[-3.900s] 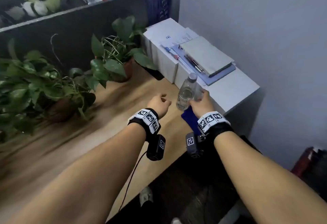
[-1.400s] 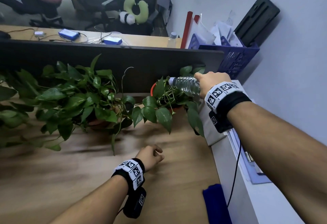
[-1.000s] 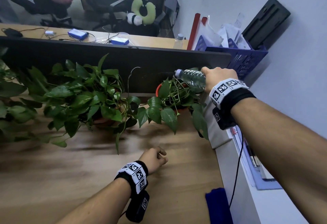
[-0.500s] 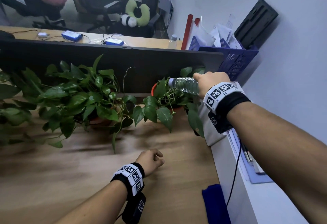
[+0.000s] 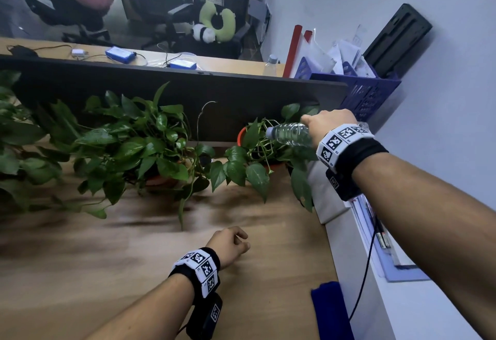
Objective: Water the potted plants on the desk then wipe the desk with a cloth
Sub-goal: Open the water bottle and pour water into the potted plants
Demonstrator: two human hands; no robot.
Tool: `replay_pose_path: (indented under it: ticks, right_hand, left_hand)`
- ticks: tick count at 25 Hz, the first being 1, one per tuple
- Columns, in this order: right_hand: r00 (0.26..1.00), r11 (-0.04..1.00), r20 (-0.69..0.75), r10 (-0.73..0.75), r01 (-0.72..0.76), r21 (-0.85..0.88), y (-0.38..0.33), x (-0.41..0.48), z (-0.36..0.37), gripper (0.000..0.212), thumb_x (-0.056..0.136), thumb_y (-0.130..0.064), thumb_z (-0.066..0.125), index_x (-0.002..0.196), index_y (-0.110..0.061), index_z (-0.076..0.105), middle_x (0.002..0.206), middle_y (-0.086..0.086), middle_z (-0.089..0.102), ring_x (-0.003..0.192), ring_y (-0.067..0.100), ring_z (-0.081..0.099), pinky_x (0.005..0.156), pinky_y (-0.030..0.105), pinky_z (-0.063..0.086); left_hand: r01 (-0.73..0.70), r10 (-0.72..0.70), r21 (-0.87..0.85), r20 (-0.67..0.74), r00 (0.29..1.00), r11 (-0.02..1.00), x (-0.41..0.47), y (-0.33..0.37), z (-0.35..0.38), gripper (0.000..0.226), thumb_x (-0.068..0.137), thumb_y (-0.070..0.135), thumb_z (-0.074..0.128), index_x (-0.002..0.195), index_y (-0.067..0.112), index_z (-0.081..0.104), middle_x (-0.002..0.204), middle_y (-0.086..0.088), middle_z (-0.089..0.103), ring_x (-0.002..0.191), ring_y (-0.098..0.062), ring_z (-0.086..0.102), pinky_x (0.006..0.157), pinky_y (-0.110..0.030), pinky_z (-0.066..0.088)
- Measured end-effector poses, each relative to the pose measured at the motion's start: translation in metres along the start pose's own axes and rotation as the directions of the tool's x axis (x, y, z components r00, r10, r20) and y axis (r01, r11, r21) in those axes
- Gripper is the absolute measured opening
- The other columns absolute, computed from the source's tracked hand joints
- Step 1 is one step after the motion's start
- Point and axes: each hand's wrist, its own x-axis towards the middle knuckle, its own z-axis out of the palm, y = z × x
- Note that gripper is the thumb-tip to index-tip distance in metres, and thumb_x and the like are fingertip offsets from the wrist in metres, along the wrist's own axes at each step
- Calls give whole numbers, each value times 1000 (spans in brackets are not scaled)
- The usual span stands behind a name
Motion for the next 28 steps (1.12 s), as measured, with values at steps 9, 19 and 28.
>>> replay_pose_path:
  ticks: [9, 19, 28]
  right_hand:
    - [978, 976, -39, 204, -200, 83, 9, 13, 23, 26, 73, -18, 52, 98, -23, 48, 63, -1, 44, 58, 25, 43, 54, 33, 30]
    - [896, 666, 233, 379, -439, 604, -3, -15, 48, 55, 61, -40, 71, 107, -30, 41, 82, 5, 61, 71, 28, 58, 63, 34, 47]
    - [940, 754, 84, 331, -317, 576, -20, -6, 29, 59, 61, -52, 68, 110, -40, 38, 76, -3, 56, 63, 23, 53, 60, 32, 42]
  left_hand:
    - [-29, 29, -4, 70, 997, 1000, 13, 0, -1, 27, 81, 31, 62, 105, 19, 62, 82, 0, 68, 83, -17, 66, 68, -21, 43]
    - [-2, 2, 3, 110, 994, 1000, 21, 2, -10, 27, 82, 29, 62, 106, 17, 61, 85, -3, 68, 77, -15, 65, 56, -17, 43]
    - [-88, 92, -166, 20, 996, 982, 37, 32, -26, 24, 84, 25, 61, 105, 14, 62, 87, -6, 72, 79, -18, 71, 79, -35, 55]
